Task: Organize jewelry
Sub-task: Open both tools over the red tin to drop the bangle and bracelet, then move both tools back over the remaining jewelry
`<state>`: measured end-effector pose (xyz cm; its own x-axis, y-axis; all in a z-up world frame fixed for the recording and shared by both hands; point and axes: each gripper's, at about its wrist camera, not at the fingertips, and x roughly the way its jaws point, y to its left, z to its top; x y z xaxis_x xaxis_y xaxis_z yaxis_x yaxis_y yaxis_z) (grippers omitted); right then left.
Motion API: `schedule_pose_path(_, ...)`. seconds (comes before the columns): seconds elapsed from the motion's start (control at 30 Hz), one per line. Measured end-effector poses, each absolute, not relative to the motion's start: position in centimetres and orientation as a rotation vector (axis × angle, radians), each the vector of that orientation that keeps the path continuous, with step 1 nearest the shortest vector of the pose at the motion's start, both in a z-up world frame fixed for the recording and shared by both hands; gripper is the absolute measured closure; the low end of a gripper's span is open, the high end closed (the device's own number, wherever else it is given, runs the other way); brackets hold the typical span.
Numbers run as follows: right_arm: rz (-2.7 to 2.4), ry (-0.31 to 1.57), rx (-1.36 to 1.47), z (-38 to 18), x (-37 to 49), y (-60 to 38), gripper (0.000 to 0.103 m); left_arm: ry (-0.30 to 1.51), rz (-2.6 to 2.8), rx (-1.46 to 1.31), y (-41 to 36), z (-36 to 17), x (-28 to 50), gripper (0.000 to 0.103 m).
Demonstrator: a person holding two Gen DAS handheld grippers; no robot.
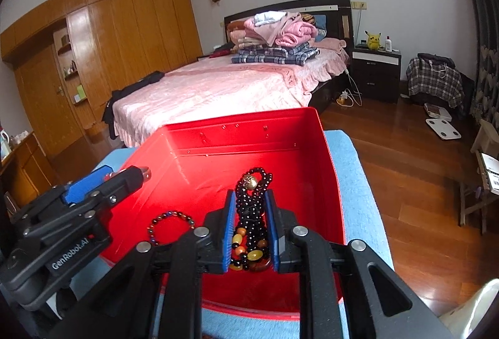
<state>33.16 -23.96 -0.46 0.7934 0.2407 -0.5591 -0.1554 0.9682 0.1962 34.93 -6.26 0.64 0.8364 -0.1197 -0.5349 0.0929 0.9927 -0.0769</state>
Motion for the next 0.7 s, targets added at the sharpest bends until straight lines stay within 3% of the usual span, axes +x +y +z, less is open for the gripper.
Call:
schedule_pose_path(0.1,0.204,0.602,0.145,-0.1,32.9,-24.2,0.062,0.565,-0.111,-0.060,-5.9,0.8,34.8,0.029)
schedule_pose_path(0.3,0.183,0.555,0.175,1.3,30.7,-25.9,0.049,0.509,-0.114,-0.049,-4.9,2.7,32.4,0.018)
schedule_pose_path(0.4,0.167,0.545,0.193,1.5,28.2,-26.9,0.037,0.479,-0.103,-0.053,-4.0,3.9,29.9,0.013)
schedule_pose_path(0.7,0.170,0.547,0.185,0.5,20.9,-27.4,0.023,0.462,-0.086,-0.058,-2.9,3.3,22.5,0.008)
